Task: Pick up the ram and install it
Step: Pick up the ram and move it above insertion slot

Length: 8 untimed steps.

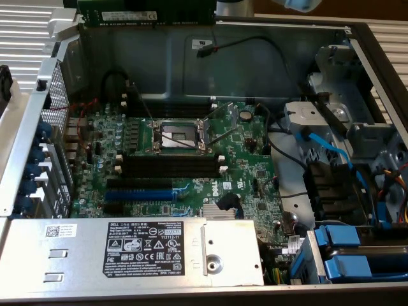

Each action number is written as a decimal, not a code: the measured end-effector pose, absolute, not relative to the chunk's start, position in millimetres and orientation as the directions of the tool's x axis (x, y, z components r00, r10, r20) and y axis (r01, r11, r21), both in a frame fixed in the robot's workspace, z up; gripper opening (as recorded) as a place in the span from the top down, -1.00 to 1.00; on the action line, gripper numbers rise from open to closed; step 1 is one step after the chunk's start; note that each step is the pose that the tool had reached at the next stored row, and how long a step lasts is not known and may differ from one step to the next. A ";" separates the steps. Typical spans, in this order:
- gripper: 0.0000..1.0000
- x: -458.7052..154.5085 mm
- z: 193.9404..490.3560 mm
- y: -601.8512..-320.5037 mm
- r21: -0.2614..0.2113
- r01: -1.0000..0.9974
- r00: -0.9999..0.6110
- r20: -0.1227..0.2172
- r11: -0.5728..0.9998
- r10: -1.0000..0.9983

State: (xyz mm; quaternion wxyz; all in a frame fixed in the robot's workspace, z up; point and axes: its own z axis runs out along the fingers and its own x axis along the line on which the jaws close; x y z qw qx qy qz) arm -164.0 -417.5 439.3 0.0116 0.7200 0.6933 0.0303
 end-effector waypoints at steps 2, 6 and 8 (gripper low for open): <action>0.76 -162.4 437.4 -415.8 0.049 0.998 0.039 0.027 -0.040 0.999; 0.76 -157.7 434.5 -412.6 0.025 0.999 0.040 0.026 -0.040 0.999; 0.76 -154.4 433.7 -410.4 0.017 0.999 0.040 0.026 -0.040 0.999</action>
